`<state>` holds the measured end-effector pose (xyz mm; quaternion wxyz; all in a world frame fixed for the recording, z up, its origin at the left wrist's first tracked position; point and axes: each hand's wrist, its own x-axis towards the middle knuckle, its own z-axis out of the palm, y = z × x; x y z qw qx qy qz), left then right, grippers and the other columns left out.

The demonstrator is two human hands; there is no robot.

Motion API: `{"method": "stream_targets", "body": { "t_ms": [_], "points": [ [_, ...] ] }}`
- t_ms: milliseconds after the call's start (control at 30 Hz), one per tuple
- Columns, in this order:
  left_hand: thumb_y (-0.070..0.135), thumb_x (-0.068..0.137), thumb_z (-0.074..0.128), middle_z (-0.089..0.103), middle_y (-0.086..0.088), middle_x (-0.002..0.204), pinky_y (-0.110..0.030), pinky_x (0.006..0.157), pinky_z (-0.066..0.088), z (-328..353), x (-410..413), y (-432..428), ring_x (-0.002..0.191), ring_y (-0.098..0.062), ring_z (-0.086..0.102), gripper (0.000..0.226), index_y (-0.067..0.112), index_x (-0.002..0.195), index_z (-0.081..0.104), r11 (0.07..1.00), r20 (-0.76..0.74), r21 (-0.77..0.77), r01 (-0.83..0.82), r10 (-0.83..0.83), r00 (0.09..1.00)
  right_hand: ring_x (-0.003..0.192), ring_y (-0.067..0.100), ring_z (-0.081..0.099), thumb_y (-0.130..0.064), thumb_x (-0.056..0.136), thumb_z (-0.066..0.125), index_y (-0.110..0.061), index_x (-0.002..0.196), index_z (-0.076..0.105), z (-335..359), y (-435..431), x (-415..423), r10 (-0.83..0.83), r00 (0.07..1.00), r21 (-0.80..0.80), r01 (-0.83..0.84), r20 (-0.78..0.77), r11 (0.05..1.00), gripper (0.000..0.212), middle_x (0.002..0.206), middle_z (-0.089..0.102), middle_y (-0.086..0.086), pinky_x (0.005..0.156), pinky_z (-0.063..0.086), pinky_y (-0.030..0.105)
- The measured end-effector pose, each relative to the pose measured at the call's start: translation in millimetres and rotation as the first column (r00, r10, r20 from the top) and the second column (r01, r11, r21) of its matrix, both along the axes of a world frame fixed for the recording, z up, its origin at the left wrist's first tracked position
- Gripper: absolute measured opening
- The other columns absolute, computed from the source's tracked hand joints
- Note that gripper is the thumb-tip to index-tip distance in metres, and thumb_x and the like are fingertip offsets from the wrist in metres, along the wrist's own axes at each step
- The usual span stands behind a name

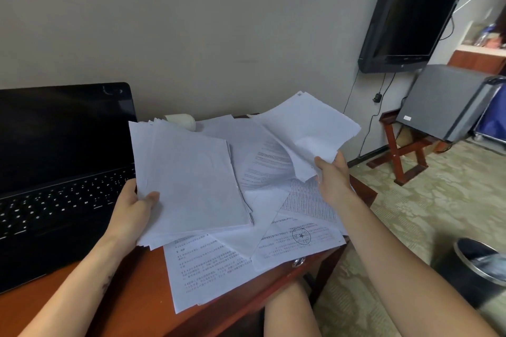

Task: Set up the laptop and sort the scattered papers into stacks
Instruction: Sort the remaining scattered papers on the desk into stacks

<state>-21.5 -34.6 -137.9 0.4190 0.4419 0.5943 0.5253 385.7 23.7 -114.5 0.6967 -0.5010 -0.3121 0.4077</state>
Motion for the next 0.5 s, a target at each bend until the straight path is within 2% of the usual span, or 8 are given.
{"method": "stream_targets", "body": {
  "t_ms": [167,267,333,400,500],
  "points": [
    [0.009,0.106,0.056,0.07,-0.002,0.12,-0.048,0.09,0.057,-1,8,-1,0.106,-0.027,0.07,0.03,0.021,0.133,0.052,1.0,0.064,-0.003,0.015,-0.015,0.998,0.109,0.014,0.067,0.005,0.097,0.057,-0.02,0.127,0.059,3,-3,-16,0.14,0.989,-0.023,-0.139,0.055,0.99,0.039,0.119,0.072,-0.002,0.094,0.052,0.03],
    [0.009,0.106,0.057,0.071,-0.003,0.122,-0.053,0.095,0.057,-4,9,0,0.108,-0.027,0.071,0.031,0.021,0.135,0.053,0.999,0.063,-0.013,0.033,-0.032,0.997,0.105,0.021,0.067,0.006,0.091,0.057,-0.012,0.124,0.059,-2,-3,-22,0.103,0.969,-0.14,-0.072,0.226,0.988,0.037,0.116,0.071,0.004,0.084,0.053,0.032],
    [0.01,0.106,0.057,0.071,-0.003,0.123,-0.054,0.097,0.057,-6,8,0,0.108,-0.027,0.071,0.031,0.022,0.134,0.054,0.999,0.058,-0.012,0.041,-0.041,0.998,0.097,0.021,0.066,0.006,0.088,0.055,-0.007,0.122,0.058,-9,-5,-24,0.116,0.932,-0.22,-0.04,0.345,0.975,0.036,0.116,0.069,0.01,0.072,0.051,0.026],
    [0.01,0.106,0.056,0.07,-0.003,0.123,-0.054,0.097,0.056,-6,9,0,0.109,-0.027,0.07,0.031,0.022,0.135,0.053,0.999,0.046,-0.007,0.048,-0.047,0.998,0.097,0.022,0.065,0.003,0.086,0.057,-0.003,0.121,0.059,-15,-6,-24,0.15,0.882,-0.312,-0.004,0.447,0.95,0.036,0.115,0.069,0.012,0.062,0.045,0.023],
    [0.009,0.106,0.056,0.07,-0.003,0.122,-0.053,0.096,0.056,-6,9,-1,0.109,-0.027,0.07,0.03,0.021,0.133,0.053,0.999,0.037,0.0,0.05,-0.05,0.998,0.099,0.027,0.065,-0.007,0.085,0.062,-0.003,0.118,0.06,-18,-9,-24,0.238,0.777,-0.447,0.063,0.583,0.892,0.033,0.115,0.066,0.014,0.056,0.04,0.021]
  ]
}}
